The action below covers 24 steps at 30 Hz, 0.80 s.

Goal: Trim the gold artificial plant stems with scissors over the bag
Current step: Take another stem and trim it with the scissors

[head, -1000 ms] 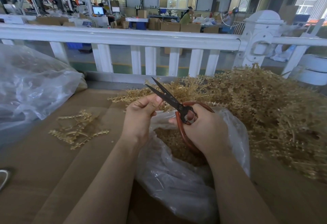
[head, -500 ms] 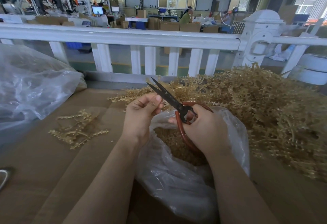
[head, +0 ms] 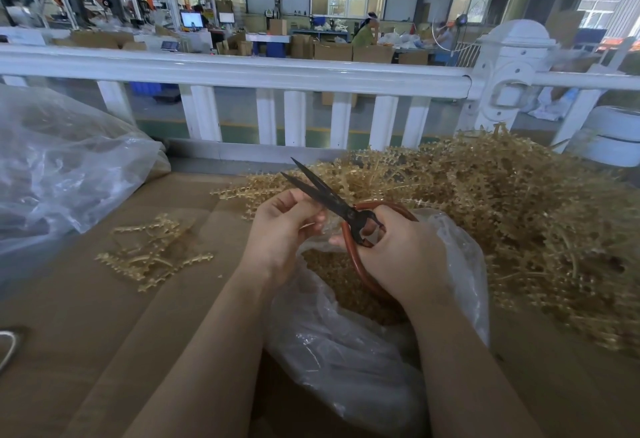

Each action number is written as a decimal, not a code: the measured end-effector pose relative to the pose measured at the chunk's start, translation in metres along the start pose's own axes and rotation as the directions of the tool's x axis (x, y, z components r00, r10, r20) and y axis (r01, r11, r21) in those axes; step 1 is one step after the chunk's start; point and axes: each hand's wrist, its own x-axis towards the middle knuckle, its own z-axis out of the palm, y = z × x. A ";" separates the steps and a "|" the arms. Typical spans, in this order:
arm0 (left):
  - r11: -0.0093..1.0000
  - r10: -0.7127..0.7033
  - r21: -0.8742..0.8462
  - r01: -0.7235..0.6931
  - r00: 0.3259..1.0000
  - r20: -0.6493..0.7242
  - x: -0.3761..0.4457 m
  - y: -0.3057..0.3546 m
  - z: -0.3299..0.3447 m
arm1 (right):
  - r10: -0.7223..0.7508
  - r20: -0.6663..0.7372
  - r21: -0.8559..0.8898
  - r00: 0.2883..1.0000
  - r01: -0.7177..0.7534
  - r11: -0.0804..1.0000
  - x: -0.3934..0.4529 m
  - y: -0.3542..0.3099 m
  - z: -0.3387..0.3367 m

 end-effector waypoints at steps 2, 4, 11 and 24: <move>0.999 -0.030 -0.040 0.029 1.000 -0.008 0.001 0.000 -0.001 | 0.033 0.042 0.089 0.999 -0.037 0.995 -0.001 0.000 0.001; 0.992 -0.057 -0.116 0.053 0.998 -0.034 0.002 -0.001 -0.003 | 0.075 0.062 0.232 0.995 -0.087 0.969 -0.001 0.000 0.002; 0.995 -0.068 -0.079 0.064 0.997 -0.046 0.002 -0.008 0.004 | 0.214 0.144 0.562 0.966 -0.258 0.786 0.002 -0.002 0.006; 0.995 -0.102 -0.009 0.102 0.995 -0.004 -0.002 -0.004 0.006 | 0.244 0.175 0.520 0.954 -0.301 0.800 0.006 -0.001 0.010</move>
